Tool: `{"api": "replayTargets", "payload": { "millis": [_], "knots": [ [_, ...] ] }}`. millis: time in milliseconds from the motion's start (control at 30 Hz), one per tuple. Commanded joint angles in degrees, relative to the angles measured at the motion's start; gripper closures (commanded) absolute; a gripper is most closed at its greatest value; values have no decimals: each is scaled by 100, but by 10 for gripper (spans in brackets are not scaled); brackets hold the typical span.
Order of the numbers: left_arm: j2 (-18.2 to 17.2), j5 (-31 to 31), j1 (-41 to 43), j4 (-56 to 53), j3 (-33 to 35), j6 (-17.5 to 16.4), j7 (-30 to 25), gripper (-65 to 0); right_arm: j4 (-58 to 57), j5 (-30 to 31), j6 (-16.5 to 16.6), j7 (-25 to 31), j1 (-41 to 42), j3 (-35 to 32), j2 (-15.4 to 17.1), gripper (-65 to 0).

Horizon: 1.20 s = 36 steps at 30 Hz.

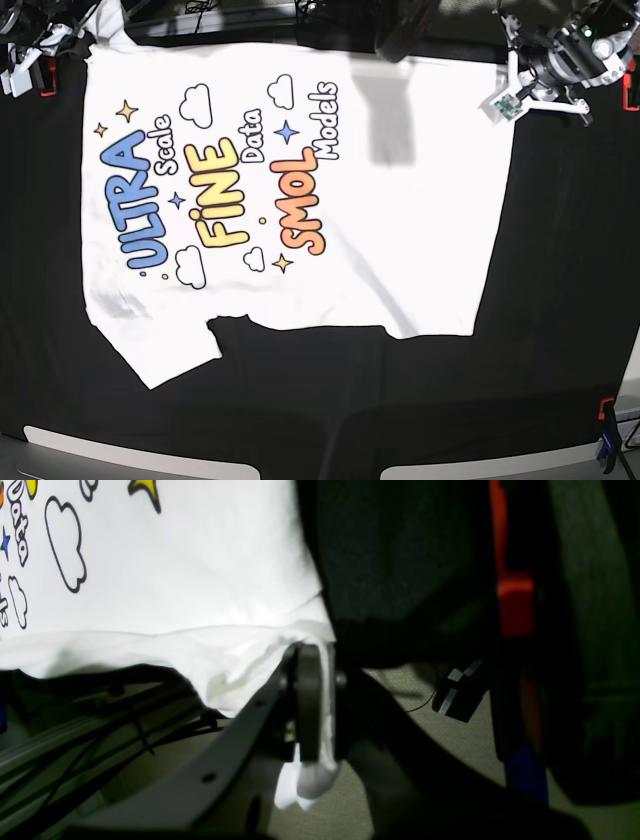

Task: Layout the t-shirt on the table in an organized manner, then fold the t-shirt properly
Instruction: 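Swing the shirt down and lay it flat, print side up, then pull the shirt corners outward with both grippers to smooth it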

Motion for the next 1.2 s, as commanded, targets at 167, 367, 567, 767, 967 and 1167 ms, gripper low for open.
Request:
{"api": "replayTargets", "payload": {
  "millis": [167, 367, 567, 767, 967, 1167],
  "knots": [
    [-105, 227, -17, 85, -48, 76, -26, 0, 74, 160, 25, 15, -20, 63, 140, 0],
    [-105, 227, 59, 85, -48, 74, 114, 0, 74, 136, 25, 0, -129, 63, 136, 0],
    [-105, 632, 31, 160, -48, 238, -157, 0, 256, 503, 25, -2, 24, 63, 221, 0],
    [-105, 1537, 31, 621, -48, 850, -199, 0, 503, 964, 25, -13, 498, 63, 431, 0],
    [-103, 1510, 31, 903, -48, 907, -730, 0, 503, 1003, 25, -17, 1252, 63, 452, 0],
    [-103, 1510, 28, 901, -48, 909, -1263, 0, 503, 774, 25, -22, 2020, 50, 450, 0]
  ]
}}
